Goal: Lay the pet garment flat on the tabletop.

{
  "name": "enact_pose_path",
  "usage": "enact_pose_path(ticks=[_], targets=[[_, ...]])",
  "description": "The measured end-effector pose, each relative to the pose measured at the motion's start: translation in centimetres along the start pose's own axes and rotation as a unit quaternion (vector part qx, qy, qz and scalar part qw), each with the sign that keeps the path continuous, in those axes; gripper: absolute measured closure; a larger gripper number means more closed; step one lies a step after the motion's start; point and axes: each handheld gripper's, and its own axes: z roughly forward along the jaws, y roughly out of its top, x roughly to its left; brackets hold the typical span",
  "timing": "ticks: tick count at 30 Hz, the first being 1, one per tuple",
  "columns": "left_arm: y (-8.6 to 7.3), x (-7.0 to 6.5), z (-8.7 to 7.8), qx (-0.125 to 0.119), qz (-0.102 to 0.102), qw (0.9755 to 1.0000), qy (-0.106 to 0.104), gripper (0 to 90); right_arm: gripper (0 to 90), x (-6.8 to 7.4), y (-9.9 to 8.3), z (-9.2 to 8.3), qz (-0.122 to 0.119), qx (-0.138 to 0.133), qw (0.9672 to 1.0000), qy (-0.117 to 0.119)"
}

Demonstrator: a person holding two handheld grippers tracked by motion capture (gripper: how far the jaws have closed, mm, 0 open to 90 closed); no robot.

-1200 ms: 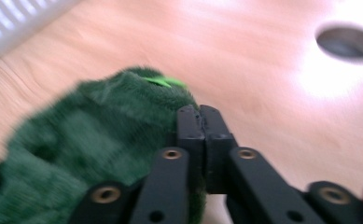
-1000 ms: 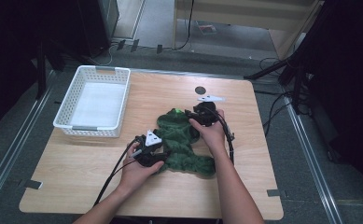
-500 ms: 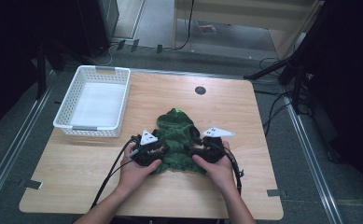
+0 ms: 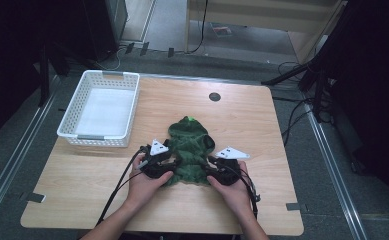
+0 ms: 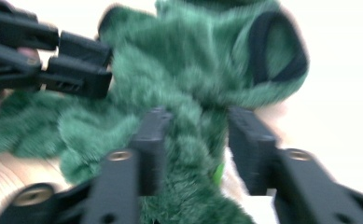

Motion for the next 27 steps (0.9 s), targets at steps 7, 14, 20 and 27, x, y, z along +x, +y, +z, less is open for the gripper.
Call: enact_pose_path(ticks=[7, 14, 20, 27], targets=[[-1.2, 2.7, -3.9, -0.055, -0.023, 0.9982, 0.01, 26.0, 30.2, -1.7, -0.1, -3.5, -0.003, -0.06, 0.9978, -0.027], [-2.8, 5.1, -8.4, -0.087, -0.017, 0.9957, 0.027, 10.0, 6.0, -4.0, -1.4, -5.7, 0.031, -0.061, 0.9964, -0.049], [-4.2, 7.6, -12.3, -0.114, -0.026, 0.993, 0.018, 1.6, 0.0, -5.3, -2.6, -7.6, 0.035, -0.072, 0.9954, -0.053], [-6.5, 10.8, -15.7, -0.116, -0.048, 0.9899, 0.066, 1.5, 0.0, -7.1, -4.2, -9.6, 0.054, -0.079, 0.9922, -0.08]])
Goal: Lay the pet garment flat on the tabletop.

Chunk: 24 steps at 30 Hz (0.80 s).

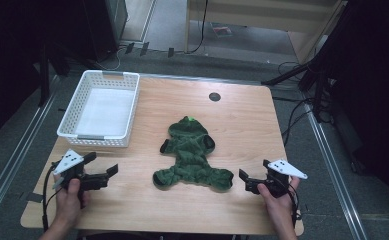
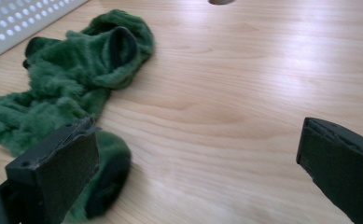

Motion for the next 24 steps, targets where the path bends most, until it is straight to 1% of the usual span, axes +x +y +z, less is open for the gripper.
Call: enact_pose_path(ticks=[5, 9, 10, 11, 12, 14, 15, 16, 17, 18, 20, 24], targets=[[-1.0, 2.7, -1.8, 0.004, -0.013, 0.9995, 0.028, 1.5, 0.0, -1.7, -1.3, -1.2, 0.012, 0.003, 0.9997, -0.022], [-2.0, 4.1, -2.9, 0.012, -0.015, 0.9989, 0.044, 1.5, 0.0, -2.8, -2.5, -2.0, 0.014, 0.012, 0.9989, -0.044], [-2.1, 4.5, -3.2, 0.011, -0.02, 0.9986, 0.048, 1.5, 0.0, -3.0, -2.8, -2.1, 0.015, 0.013, 0.9987, -0.047], [-2.1, 4.9, -3.5, 0.008, -0.021, 0.9984, 0.052, 1.5, 0.0, -3.3, -3.1, -2.3, 0.02, 0.012, 0.9986, -0.048], [-2.1, 5.1, -3.8, 0.006, -0.02, 0.998, 0.06, 1.5, 0.0, -3.5, -3.4, -2.4, 0.022, 0.012, 0.9984, -0.05], [-2.1, 5.5, -4.0, 0.002, -0.019, 0.9976, 0.067, 1.6, 0.0, -3.7, -3.9, -2.5, 0.018, 0.011, 0.998, -0.059], [-2.2, 5.7, -4.1, 0.001, -0.02, 0.9975, 0.067, 1.6, 0.0, -3.7, -3.9, -2.7, 0.02, 0.003, 0.9983, -0.055], [-2.2, 6.0, -4.1, 0.0, -0.023, 0.9975, 0.067, 1.6, 0.0, -3.6, -3.9, -2.8, 0.016, -0.004, 0.9984, -0.054], [-2.3, 6.2, -4.0, 0.001, -0.029, 0.9977, 0.062, 1.5, 0.0, -3.6, -4.0, -2.8, 0.012, -0.005, 0.9986, -0.052], [-2.4, 6.4, -3.7, 0.004, -0.039, 0.9975, 0.058, 1.6, 0.0, -3.6, -4.0, -2.7, 0.013, -0.003, 0.9987, -0.048], [-2.4, 6.4, -3.4, 0.006, -0.044, 0.9971, 0.062, 1.6, 0.0, -3.5, -4.1, -2.7, 0.011, -0.007, 0.9988, -0.047], [-2.5, 6.2, -3.1, 0.006, -0.036, 0.9967, 0.072, 1.6, 0.0, -3.5, -4.1, -2.5, 0.016, -0.003, 0.9988, -0.047]])
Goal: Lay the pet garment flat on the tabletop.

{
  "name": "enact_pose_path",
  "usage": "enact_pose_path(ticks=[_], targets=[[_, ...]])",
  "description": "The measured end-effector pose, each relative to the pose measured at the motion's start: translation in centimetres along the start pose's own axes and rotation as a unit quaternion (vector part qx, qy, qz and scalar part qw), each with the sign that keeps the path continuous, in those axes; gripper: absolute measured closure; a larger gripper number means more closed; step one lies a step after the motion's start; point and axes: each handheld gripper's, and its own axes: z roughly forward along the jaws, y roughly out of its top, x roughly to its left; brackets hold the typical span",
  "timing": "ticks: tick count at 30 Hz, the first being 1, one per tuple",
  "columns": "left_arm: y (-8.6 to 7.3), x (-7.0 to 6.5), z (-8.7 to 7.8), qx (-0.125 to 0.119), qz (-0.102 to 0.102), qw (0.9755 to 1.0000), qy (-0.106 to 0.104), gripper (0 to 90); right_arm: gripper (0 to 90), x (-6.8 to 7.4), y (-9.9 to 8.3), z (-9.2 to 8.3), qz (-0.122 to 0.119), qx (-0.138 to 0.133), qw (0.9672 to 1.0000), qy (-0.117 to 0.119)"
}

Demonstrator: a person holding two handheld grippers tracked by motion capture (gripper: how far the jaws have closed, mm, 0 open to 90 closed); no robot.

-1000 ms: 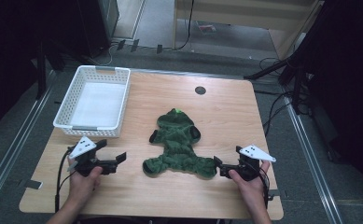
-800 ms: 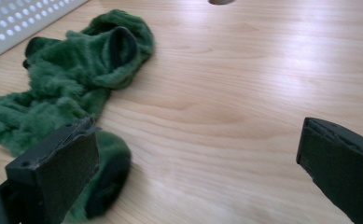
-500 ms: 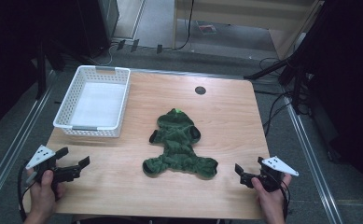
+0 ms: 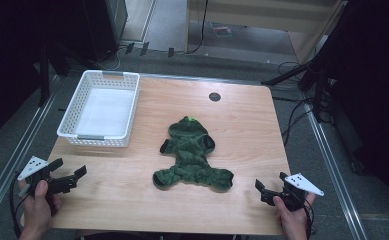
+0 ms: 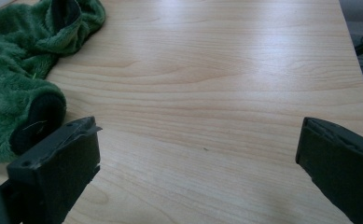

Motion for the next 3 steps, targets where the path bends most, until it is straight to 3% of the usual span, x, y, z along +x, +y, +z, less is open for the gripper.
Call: enact_pose_path(ticks=[3], targets=[[-0.04, -0.04, 0.1, 0.003, 0.002, 1.0, 0.001, 1.6, 0.0, 0.07, -0.03, 0.04, -0.005, 0.003, 1.0, 0.001]])
